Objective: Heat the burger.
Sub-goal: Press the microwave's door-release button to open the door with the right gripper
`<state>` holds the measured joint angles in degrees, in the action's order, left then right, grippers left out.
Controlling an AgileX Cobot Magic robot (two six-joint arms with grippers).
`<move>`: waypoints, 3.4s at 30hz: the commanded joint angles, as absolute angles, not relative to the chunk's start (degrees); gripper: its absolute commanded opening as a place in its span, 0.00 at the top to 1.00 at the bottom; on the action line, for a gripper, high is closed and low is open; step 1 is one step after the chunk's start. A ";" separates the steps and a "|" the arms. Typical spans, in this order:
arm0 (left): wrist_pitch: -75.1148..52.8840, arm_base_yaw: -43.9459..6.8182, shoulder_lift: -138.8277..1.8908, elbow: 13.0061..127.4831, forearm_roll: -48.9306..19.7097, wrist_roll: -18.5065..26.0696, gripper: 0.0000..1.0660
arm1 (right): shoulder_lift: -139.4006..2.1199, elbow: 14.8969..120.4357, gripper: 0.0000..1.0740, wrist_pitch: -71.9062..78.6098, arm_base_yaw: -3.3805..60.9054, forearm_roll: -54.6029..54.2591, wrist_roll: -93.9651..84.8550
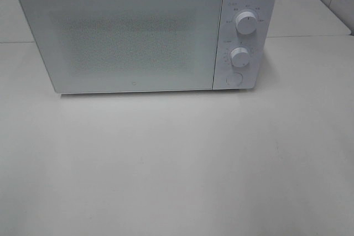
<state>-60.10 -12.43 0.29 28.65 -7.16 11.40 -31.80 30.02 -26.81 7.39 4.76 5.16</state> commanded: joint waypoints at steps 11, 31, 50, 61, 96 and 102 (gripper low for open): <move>-59.42 -12.32 1.43 28.53 -7.33 11.00 1.00 | -52.31 30.42 0.78 3.67 7.39 5.10 4.70; -59.42 -12.32 1.43 28.53 -7.33 11.00 1.00 | -76.89 30.42 1.00 24.06 8.19 6.47 5.84; -59.42 -12.32 1.43 28.53 -7.33 11.00 1.00 | -90.99 30.42 1.00 35.81 22.75 2.23 13.06; -59.42 -12.32 1.43 28.53 -7.33 11.00 1.00 | -100.61 30.42 1.00 45.49 22.75 2.29 36.15; -59.42 -12.32 1.43 28.53 -7.33 11.00 1.00 | -114.36 41.60 1.00 42.97 22.69 -6.42 70.76; -59.42 -12.32 1.43 28.53 -7.33 11.00 1.00 | -114.36 43.14 1.00 42.63 22.52 -9.97 67.84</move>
<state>-60.10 -12.43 0.29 28.65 -7.16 11.40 -114.53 42.40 43.14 22.57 -9.05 69.33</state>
